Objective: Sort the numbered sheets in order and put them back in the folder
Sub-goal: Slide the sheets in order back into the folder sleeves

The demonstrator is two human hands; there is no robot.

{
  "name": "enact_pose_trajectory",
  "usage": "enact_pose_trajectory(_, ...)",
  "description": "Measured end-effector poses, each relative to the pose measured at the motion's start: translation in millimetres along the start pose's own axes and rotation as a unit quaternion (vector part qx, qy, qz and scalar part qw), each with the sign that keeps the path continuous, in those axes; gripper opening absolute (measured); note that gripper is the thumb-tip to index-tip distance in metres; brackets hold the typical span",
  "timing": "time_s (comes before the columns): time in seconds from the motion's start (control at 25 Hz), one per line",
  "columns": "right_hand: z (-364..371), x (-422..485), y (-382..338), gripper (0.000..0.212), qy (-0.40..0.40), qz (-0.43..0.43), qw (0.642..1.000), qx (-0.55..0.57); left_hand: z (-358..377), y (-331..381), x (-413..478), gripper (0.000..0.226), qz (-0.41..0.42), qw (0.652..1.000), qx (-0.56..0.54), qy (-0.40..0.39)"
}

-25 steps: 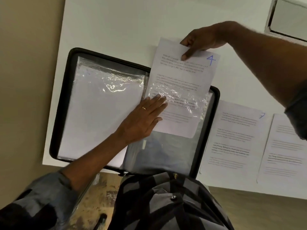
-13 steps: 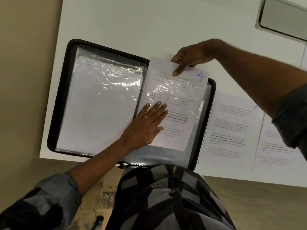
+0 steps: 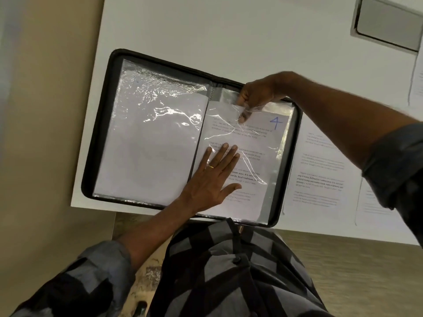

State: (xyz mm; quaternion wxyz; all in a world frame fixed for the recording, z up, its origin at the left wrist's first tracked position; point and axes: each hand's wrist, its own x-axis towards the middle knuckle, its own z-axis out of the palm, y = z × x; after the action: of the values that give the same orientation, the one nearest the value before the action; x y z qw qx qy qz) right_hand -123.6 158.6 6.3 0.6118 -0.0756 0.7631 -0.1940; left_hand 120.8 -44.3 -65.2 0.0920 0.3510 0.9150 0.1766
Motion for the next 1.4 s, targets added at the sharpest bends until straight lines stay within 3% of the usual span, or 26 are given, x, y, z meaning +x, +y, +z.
enact_pose_trajectory(0.16, 11, -11, 0, 0.003, 0.044, -0.006, 0.999, 0.01, 7, 5, -6, 0.082, 0.009, 1.0, 0.008, 0.004)
enact_pose_trajectory(0.24, 14, -24, 7, 0.023, 0.137, -0.021, 0.99, -0.002, 10, 10, -9, 0.083, 0.007, 1.0, 0.021, -0.005)
enact_pose_trajectory(0.4, 41, -60, 24, 0.03, 0.391, -0.106, 0.913, -0.046, 12, 24, -14, 0.088, -0.009, 0.999, 0.022, -0.035)
enact_pose_trajectory(0.48, 69, -74, 42, 0.031, 0.461, -0.108, 0.88, -0.046, 17, 28, -17, 0.087, -0.011, 0.998, 0.035, -0.043)
enact_pose_trajectory(0.72, 192, -75, 85, 0.047, 0.466, -0.077, 0.881, -0.034, 27, 33, -16, 0.085, -0.024, 0.995, 0.081, -0.056)
enact_pose_trajectory(1.08, 332, -77, 89, 0.053, 0.569, -0.038, 0.821, -0.002, 30, 48, -18, 0.057, -0.055, 0.994, 0.098, -0.005)
enact_pose_trajectory(1.28, 358, -84, 86, 0.055, 0.597, -0.046, 0.795, 0.098, 18, 58, -19, 0.044, -0.115, 0.993, -0.019, 0.009)
enact_pose_trajectory(1.4, 365, -88, 66, 0.058, 0.591, -0.061, 0.777, 0.208, 2, 67, -27, 0.042, -0.16, 0.971, -0.174, 0.044)
